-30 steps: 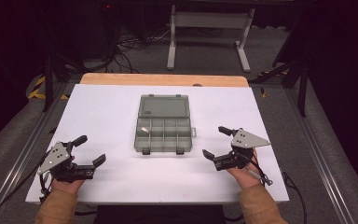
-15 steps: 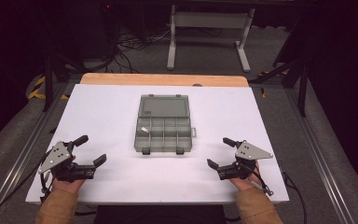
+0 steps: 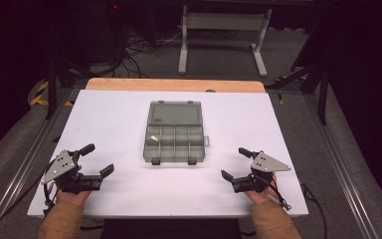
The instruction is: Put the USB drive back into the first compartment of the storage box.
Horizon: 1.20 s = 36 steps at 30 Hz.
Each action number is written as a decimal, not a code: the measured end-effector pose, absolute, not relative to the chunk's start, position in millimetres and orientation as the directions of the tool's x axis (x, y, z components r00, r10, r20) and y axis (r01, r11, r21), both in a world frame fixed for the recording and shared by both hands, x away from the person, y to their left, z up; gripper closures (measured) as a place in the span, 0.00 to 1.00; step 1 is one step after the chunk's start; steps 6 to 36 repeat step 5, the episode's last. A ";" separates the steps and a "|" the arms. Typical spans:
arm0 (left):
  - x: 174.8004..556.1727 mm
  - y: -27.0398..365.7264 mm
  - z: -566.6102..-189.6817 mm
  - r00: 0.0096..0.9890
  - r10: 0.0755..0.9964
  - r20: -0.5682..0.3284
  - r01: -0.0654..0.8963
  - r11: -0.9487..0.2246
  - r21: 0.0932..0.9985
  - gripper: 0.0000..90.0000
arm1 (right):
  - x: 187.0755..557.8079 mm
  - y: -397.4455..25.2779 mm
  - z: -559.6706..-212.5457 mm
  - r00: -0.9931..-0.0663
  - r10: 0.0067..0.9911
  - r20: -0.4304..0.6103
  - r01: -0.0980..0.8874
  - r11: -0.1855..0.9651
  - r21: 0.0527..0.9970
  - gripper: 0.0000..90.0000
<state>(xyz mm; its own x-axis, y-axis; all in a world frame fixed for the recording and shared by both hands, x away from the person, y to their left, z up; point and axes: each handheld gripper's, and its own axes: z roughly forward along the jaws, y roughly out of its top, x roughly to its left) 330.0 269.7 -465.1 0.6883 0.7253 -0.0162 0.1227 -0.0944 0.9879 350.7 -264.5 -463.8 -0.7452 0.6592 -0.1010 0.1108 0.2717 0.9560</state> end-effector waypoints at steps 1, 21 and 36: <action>330.1 269.8 -465.3 0.688 0.726 -0.020 0.125 -0.090 0.988 0.03 | 350.7 -264.9 -463.5 -0.745 0.659 -0.102 0.107 0.269 0.957 0.01; 330.1 271.5 -465.2 0.688 0.725 -0.026 0.129 -0.088 0.988 0.03 | 349.7 -266.1 -461.9 -0.738 0.667 -0.099 0.101 0.255 0.962 0.01; 330.1 271.5 -465.2 0.688 0.725 -0.026 0.129 -0.088 0.988 0.03 | 349.7 -266.1 -461.9 -0.738 0.667 -0.099 0.101 0.255 0.962 0.01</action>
